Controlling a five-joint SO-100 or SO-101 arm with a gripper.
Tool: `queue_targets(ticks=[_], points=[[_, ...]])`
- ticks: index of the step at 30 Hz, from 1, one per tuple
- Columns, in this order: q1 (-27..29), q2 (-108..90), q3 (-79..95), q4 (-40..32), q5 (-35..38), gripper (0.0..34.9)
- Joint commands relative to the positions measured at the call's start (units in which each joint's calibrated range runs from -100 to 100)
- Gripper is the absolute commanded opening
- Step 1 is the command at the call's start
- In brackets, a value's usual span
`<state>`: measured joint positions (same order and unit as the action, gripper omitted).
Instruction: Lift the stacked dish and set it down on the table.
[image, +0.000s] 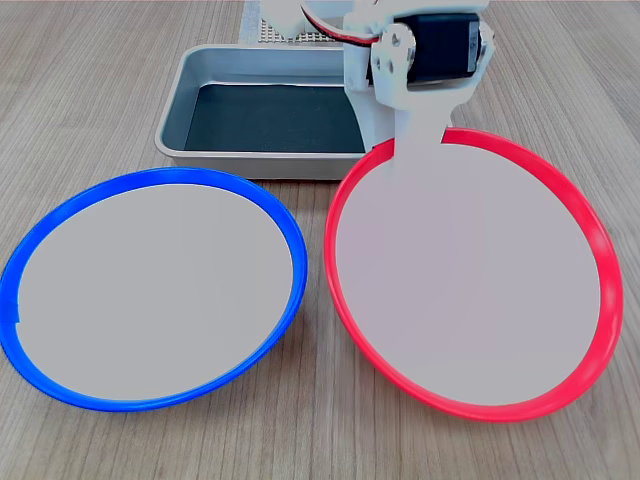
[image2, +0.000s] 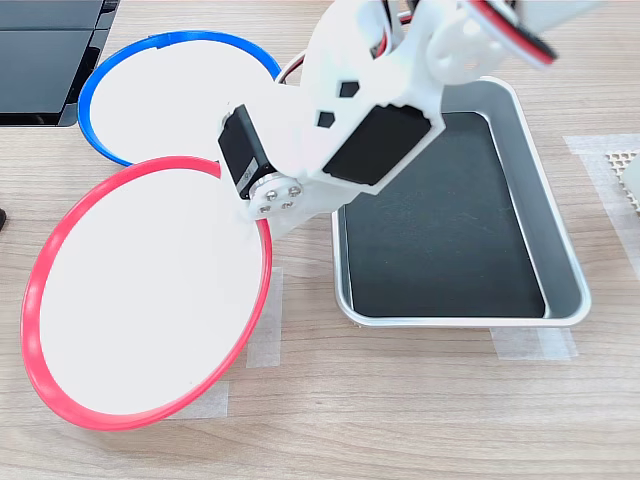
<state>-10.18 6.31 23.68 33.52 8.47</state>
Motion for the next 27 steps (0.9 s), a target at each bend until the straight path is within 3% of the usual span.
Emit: queue_targets(ticks=[1, 13, 18, 19, 27], points=[[-0.6, 1.9, -5.6, -0.7, 0.0, 0.0], [0.4, 4.1, -5.1, 0.2, 1.7, 0.4], [1.3, 1.1, -2.1, 0.6, 2.6, 5.1], [1.6, -0.5, -1.4, 1.7, 2.7, 6.9], [2.3, -7.8, -1.5, 11.1, 2.7, 6.9]])
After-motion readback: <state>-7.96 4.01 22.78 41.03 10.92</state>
